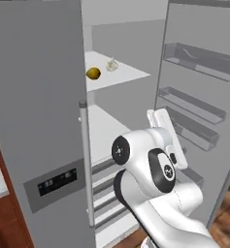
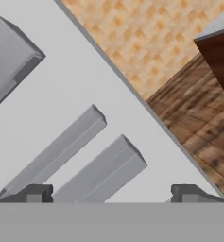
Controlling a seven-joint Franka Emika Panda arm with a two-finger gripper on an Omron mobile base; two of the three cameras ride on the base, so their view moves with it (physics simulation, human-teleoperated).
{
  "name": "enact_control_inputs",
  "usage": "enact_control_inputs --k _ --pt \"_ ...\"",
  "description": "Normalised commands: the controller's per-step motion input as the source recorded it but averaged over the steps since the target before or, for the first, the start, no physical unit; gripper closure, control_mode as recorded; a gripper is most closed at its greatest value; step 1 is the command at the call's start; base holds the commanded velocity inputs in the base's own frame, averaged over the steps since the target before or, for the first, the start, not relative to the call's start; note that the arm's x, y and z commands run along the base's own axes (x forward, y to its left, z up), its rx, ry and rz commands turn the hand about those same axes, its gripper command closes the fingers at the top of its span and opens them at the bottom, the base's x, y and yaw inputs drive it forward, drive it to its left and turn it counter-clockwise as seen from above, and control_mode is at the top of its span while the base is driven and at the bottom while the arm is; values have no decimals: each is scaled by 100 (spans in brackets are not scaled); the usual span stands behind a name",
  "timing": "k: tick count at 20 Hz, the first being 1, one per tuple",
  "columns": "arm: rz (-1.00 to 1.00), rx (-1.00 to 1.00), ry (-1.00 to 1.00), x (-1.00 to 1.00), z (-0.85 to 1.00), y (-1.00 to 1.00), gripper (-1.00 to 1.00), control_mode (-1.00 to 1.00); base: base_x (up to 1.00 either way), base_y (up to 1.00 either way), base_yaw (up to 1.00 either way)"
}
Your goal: Retrieve the bottle and the shaker from the cabinet and place them next to the mixing bowl on the counter. Then add garlic from the fridge to the mixing bowl.
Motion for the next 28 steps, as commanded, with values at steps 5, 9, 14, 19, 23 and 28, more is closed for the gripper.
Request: enact_control_inputs --k 5,9,14,19,23,28 --pt "0 0 0 0 0 0 -100 100 25 39 -17" --pt "0 0 0 0 0 0 -100 100 25 37 -15" --pt "0 0 0 0 0 0 -100 100 17 41 -11" --pt "0 0 0 0 0 0 -100 100 11 49 -10" --pt "0 0 0 0 0 0 -100 100 8 25 -6" --pt "1 4 1 32 2 -5 -100 -100 0 0 0"
